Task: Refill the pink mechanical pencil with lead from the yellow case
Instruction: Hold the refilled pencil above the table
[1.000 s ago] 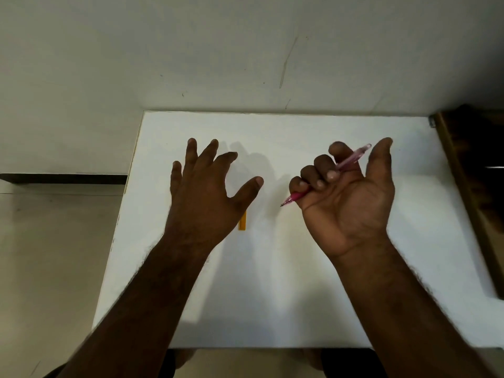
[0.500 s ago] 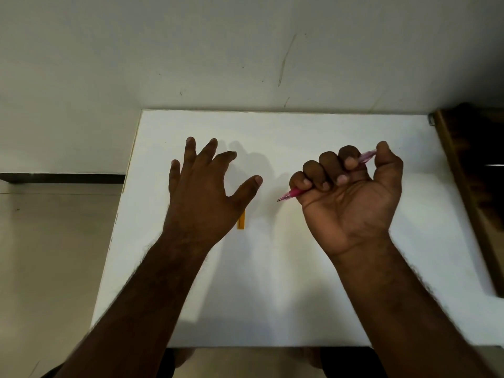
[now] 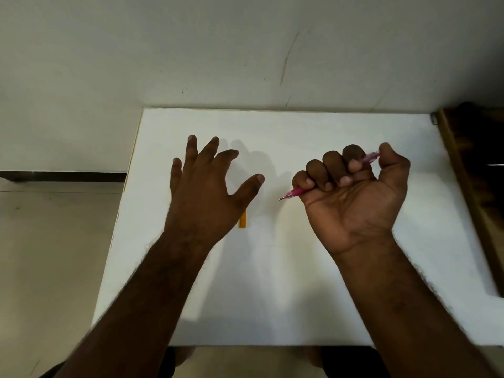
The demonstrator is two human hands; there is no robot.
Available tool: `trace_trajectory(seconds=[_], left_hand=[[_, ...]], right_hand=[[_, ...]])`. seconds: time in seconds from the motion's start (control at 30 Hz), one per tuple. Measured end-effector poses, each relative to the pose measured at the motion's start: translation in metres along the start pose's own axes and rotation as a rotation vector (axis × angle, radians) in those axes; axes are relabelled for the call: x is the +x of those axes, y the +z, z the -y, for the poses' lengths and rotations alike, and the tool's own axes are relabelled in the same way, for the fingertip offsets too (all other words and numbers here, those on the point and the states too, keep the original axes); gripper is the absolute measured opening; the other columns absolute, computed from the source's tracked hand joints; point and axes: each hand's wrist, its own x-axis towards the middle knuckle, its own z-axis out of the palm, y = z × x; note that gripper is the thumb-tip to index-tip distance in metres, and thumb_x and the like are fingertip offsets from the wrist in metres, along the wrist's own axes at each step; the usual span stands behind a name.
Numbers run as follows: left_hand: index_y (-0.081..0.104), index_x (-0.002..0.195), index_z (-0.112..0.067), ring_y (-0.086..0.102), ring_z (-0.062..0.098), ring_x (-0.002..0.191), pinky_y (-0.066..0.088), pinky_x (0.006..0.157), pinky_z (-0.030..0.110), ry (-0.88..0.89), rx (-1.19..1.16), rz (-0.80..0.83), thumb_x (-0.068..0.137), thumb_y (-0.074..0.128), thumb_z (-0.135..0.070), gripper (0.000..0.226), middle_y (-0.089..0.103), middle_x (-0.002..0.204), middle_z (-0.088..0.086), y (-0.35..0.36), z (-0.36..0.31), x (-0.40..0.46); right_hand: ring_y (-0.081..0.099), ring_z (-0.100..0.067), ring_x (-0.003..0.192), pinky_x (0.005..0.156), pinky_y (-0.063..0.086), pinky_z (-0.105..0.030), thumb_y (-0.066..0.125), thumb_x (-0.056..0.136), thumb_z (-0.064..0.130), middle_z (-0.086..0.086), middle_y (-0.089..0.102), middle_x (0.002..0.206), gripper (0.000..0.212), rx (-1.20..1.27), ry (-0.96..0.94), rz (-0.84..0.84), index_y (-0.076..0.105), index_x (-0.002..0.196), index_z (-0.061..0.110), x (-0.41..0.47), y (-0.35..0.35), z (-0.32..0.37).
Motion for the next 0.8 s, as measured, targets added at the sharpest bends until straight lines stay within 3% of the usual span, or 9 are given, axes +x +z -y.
trace_trajectory(seconds=[0.8], left_hand=[[0.052,0.138,-0.029,0.003,0.023,0.155,0.009,0.121,0.058,-0.002,-0.009,-0.004,0.085,0.048,-0.073,0.069,0.032,0.161,0.002,-0.0007,-0.001,-0.0001]], right_hand=[[0.023,-0.018,0.056,0.058,0.032,-0.031,0.036,0.094,0.051,0.002,0.03,0.054,0.047,0.009,0.013,-0.001,0.041,0.064,0.015,0.0004,-0.0006,0.0007]])
